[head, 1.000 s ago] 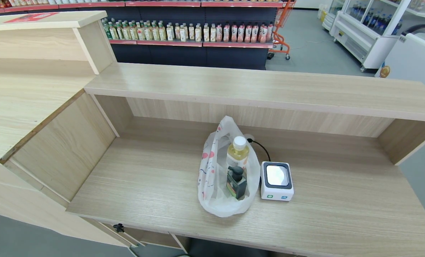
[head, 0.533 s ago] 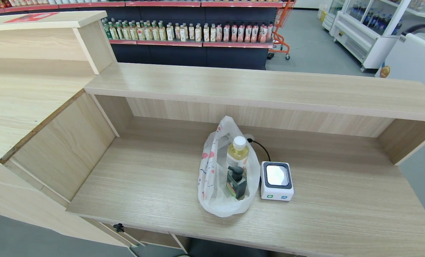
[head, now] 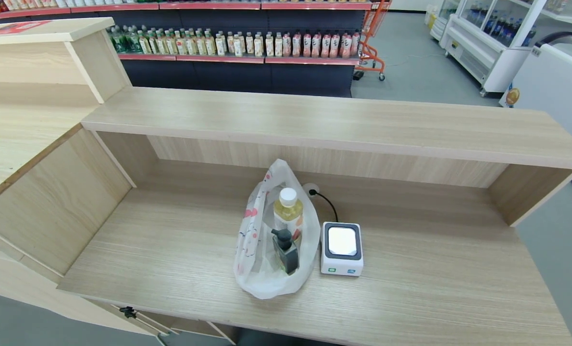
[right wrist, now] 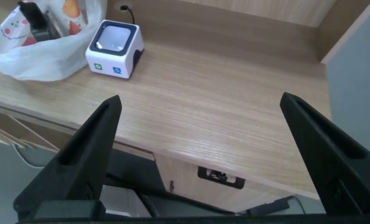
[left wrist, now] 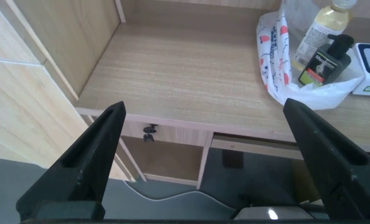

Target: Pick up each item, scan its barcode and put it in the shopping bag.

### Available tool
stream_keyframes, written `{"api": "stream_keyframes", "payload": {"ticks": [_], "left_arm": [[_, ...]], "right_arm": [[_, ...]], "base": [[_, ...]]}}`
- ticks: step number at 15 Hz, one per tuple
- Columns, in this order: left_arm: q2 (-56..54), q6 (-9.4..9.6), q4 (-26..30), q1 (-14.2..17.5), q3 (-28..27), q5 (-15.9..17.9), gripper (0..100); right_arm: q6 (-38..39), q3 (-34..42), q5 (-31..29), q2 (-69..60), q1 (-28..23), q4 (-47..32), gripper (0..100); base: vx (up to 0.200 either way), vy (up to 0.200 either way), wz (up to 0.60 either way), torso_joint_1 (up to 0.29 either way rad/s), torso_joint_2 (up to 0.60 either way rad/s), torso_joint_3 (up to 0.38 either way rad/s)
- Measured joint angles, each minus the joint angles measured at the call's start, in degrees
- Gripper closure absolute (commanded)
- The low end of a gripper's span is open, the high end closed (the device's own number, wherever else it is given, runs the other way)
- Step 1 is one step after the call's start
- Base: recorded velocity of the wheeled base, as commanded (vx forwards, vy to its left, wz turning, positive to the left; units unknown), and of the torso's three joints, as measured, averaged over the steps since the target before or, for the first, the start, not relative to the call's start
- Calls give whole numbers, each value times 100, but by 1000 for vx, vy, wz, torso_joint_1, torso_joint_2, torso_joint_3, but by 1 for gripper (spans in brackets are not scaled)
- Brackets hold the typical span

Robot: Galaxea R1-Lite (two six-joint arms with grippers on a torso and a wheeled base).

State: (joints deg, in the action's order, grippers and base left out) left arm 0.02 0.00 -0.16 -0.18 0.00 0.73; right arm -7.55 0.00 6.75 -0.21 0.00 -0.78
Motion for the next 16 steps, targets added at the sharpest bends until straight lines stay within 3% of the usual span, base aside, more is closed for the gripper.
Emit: {"api": "stream_keyframes", "payload": {"ticks": [2,5,16], "left_arm": [[0,18,0,-4,0,2,0],[0,16,0,-2,0,5,0],[0,0,0,-2,0,-2,0]], "right_arm": [[0,0,0,0,-2,0,0],[-4,0,0,2,0,-1,0],[167,0,-22,7,0,-1,0]], "base": [[0,0,0,0,0,0],[200,0,0,-4,1,4],[0,0,0,0,0,0]]}}
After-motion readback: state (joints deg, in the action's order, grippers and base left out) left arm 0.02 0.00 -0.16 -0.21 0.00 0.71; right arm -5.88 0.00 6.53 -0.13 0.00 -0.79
